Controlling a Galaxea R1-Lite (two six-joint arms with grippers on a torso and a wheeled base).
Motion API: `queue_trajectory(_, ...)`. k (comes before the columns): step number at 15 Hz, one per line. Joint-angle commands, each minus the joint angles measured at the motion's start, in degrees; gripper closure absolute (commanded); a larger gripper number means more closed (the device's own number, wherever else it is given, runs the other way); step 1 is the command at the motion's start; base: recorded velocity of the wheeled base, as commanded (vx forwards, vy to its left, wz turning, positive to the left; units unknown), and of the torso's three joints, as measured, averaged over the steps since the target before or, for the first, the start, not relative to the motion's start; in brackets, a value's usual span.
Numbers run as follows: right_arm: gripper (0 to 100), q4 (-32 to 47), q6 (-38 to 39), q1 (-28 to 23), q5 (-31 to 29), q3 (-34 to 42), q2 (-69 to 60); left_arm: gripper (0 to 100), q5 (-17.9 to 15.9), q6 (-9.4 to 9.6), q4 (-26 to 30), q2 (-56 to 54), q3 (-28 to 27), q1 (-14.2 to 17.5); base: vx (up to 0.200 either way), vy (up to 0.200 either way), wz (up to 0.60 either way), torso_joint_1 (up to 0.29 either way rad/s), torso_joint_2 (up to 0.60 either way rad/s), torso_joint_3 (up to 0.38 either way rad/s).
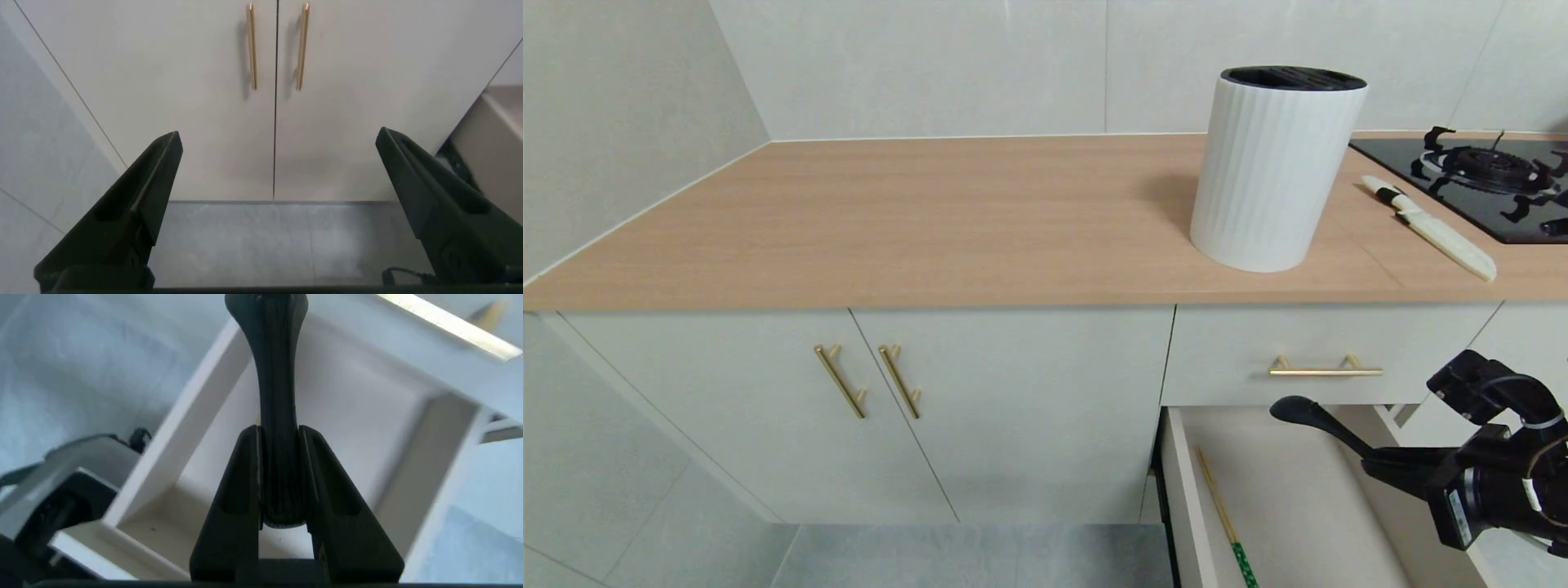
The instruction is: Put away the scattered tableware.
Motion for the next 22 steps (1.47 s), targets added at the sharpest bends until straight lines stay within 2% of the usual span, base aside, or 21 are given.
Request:
queue_trajectory(1, 100, 0.0, -0.1, 0.1, 0.0, 0.3, 3.3, 0, 0.0, 0.02, 0.0, 0.0, -0.1, 0.0, 0.000, 0.000, 0.00, -0.193, 0.46, 0.281)
queue_trajectory(11, 100, -1.4, -0.1, 0.0, -0.7, 0.4, 11.2, 0, 0.0, 0.02, 0.0, 0.0, 0.0, 0.1, 0.000, 0.000, 0.00, -0.154, 0.46, 0.303)
queue_trajectory(14, 100, -2.7, 0.0, 0.0, -1.5, 0.3, 13.3, 0, 0.0, 0.02, 0.0, 0.0, -0.1, 0.1, 0.000, 0.000, 0.00, -0.041, 0.19, 0.128)
queue_trajectory(18, 100, -8.6, 0.7, -0.5, -8.5, -0.2, 20.0, 0, 0.0, 0.02, 0.0, 0.0, 0.0, 0.0, 0.000, 0.000, 0.00, -0.004, 0.01, 0.008)
queue_trajectory(21, 100, -10.3, 8.3, -0.7, -16.3, -4.0, 25.3, 0, 0.0, 0.02, 0.0, 0.0, 0.0, 0.1, 0.000, 0.000, 0.00, 0.000, 0.00, 0.000)
queue_trajectory(22, 100, -10.1, 9.1, -1.3, -16.7, -5.1, 27.0, 0, 0.0, 0.02, 0.0, 0.0, 0.0, 0.0, 0.000, 0.000, 0.00, 0.000, 0.00, 0.000)
